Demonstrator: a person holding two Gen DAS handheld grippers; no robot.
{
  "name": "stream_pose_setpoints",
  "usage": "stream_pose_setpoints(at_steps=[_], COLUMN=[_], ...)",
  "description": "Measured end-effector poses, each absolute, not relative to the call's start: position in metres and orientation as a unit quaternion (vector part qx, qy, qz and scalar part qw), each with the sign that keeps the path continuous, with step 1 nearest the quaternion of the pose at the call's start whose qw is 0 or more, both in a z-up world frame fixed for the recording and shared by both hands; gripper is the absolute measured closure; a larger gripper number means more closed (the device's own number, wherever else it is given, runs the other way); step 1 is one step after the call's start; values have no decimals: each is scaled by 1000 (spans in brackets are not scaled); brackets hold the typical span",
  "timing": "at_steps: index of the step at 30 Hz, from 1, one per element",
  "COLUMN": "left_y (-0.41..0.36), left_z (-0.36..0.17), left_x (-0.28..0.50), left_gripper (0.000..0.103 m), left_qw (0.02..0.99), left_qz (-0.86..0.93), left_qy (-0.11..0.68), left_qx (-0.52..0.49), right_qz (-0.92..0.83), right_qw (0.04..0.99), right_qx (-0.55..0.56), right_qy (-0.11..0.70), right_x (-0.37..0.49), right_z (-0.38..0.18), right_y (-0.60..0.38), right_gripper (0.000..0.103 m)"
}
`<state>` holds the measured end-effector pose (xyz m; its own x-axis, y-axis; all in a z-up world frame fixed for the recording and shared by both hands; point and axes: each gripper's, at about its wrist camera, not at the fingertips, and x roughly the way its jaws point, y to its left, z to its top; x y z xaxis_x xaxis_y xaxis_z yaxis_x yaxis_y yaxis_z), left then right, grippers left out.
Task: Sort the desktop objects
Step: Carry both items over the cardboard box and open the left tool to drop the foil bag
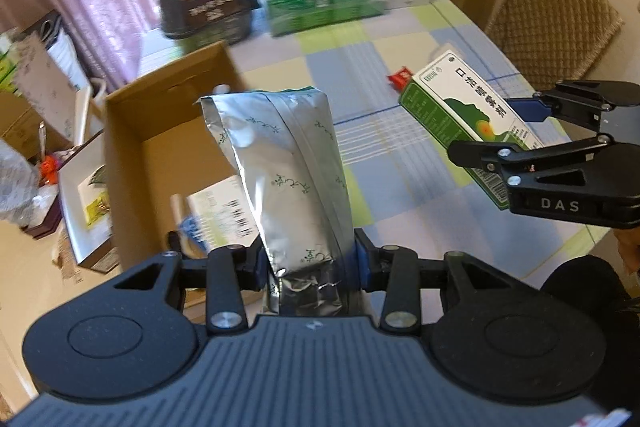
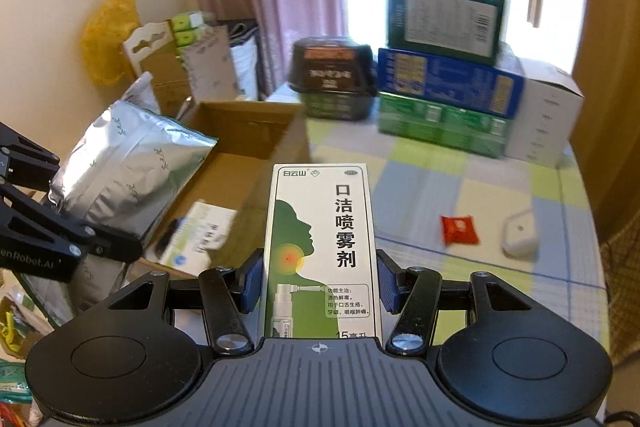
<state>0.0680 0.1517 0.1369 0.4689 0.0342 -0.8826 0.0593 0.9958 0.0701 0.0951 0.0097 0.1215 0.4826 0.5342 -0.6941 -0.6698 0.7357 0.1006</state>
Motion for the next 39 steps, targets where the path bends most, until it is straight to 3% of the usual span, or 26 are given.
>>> stream_pose_setpoints(at_steps=[11,39], left_y=[215,263], left_z=[152,116], left_x=[55,77], left_gripper=[68,68], left_qw=[860,853], left_qz=[38,45], left_qy=[509,521], left_qx=[25,-10], right_qz=[389,416], right_qw=[837,814], right_qx=[-102,-132], right_qy=[371,383], right_x=[94,110], right_z=[123,103], right_y=[62,134], right_gripper=[50,50])
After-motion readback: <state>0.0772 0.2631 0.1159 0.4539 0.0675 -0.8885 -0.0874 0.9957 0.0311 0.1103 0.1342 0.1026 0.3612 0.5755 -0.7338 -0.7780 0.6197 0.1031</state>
